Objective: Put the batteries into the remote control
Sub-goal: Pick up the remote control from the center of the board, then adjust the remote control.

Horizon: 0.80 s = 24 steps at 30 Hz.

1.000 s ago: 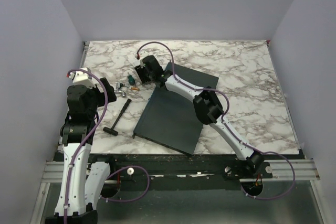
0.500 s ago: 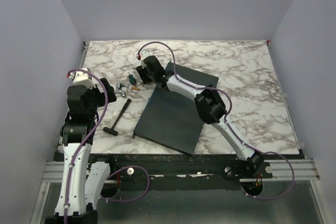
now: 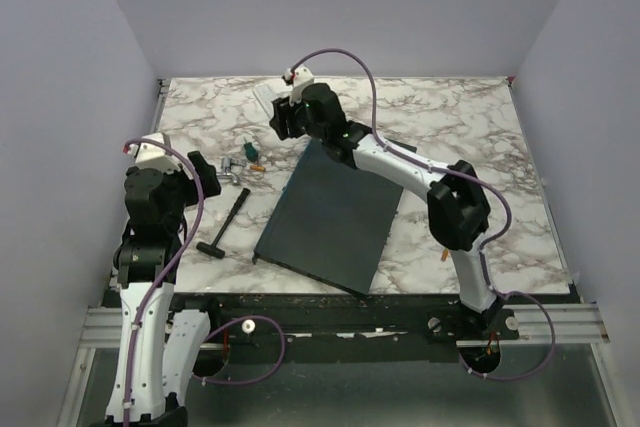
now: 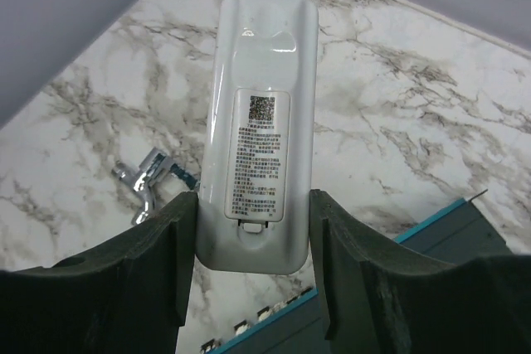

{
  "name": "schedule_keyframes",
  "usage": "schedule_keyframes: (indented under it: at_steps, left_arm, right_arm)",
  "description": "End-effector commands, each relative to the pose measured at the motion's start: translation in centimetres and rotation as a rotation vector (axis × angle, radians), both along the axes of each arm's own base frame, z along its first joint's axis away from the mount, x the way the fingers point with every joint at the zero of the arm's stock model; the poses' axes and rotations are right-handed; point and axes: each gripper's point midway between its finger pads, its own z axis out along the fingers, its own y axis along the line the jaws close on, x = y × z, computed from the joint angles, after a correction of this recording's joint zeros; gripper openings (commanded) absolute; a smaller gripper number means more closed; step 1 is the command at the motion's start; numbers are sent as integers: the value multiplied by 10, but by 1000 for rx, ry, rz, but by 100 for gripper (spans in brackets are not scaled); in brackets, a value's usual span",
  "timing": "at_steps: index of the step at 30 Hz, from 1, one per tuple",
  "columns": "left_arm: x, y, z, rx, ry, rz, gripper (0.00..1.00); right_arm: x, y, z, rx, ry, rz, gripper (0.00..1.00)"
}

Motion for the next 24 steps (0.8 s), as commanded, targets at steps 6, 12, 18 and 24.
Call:
schedule_keyframes:
  at_steps: [6, 12, 18, 24]
  left_arm:
    - [-8, -40, 35, -128, -171, -189, 98]
    - [-23, -87, 59, -296, -269, -426, 98]
    - [-38, -120, 75, -467, -322, -614, 99]
    - [-45, -140, 72, -600, -340, -741, 99]
  right_arm:
    - [-97, -21, 26, 244, 186, 178, 1]
    - [-153, -53, 43, 331, 259, 239, 1]
    - [-198, -81, 67, 495, 333, 272, 1]
    - [-231, -105, 91, 712, 409, 344, 1]
